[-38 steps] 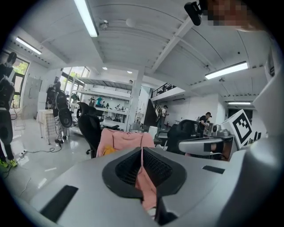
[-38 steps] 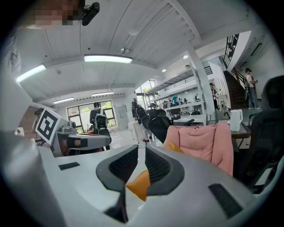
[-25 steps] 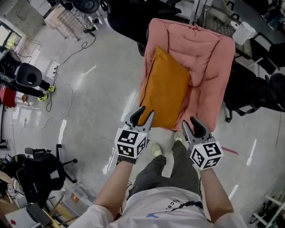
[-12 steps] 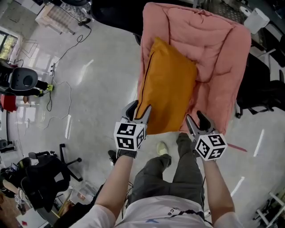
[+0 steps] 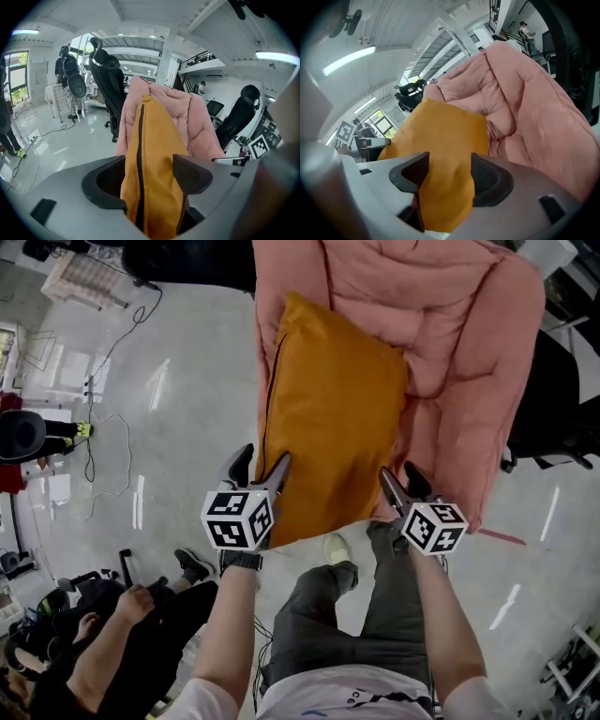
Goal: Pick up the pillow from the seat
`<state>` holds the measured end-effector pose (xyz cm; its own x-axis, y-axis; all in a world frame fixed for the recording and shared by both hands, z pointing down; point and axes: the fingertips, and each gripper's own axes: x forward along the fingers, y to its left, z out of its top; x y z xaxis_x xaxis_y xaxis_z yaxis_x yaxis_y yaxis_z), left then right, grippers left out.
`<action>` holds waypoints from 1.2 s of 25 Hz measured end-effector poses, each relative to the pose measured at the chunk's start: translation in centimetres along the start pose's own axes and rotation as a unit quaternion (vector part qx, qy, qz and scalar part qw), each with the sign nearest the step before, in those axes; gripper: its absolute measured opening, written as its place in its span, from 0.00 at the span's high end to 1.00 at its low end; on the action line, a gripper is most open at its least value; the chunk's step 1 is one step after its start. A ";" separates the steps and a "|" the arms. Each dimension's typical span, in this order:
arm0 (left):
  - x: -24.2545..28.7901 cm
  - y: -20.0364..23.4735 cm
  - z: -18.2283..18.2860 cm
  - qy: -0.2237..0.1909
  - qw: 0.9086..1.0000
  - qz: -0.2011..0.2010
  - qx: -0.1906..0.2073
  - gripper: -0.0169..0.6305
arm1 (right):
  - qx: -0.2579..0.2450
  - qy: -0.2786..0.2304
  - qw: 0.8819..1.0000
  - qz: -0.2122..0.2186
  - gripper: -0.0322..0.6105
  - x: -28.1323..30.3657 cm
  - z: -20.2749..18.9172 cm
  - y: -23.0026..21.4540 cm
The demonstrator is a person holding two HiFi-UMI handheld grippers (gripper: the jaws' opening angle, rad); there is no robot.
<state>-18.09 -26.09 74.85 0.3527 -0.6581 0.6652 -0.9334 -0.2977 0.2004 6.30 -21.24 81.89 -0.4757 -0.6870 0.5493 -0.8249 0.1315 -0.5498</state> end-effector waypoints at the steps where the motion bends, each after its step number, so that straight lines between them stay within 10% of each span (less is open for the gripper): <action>1: 0.7 0.1 0.1 0.003 1.000 -0.004 0.001 0.49 | 0.006 0.002 1.000 0.001 0.54 0.8 -0.3 -0.7; 13: 4.4 0.0 -0.5 0.039 0.999 -0.019 0.033 0.47 | 0.082 0.049 0.995 0.032 0.42 8.1 -4.3 -6.5; 22: 5.2 -1.2 -0.8 0.045 0.996 -0.018 0.074 0.75 | 0.119 0.088 0.986 0.078 0.41 11.2 -5.4 -7.0; 30: 3.4 -3.5 -0.3 0.031 0.994 -0.030 0.098 0.85 | 0.077 0.092 0.990 0.074 0.66 10.1 -5.2 -5.9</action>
<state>-13.61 -27.04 76.66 0.3962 -0.5933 0.7008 -0.8779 -0.4683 0.0999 4.73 -25.26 93.96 -0.6465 -0.5251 0.5534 -0.6929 0.1006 -0.7140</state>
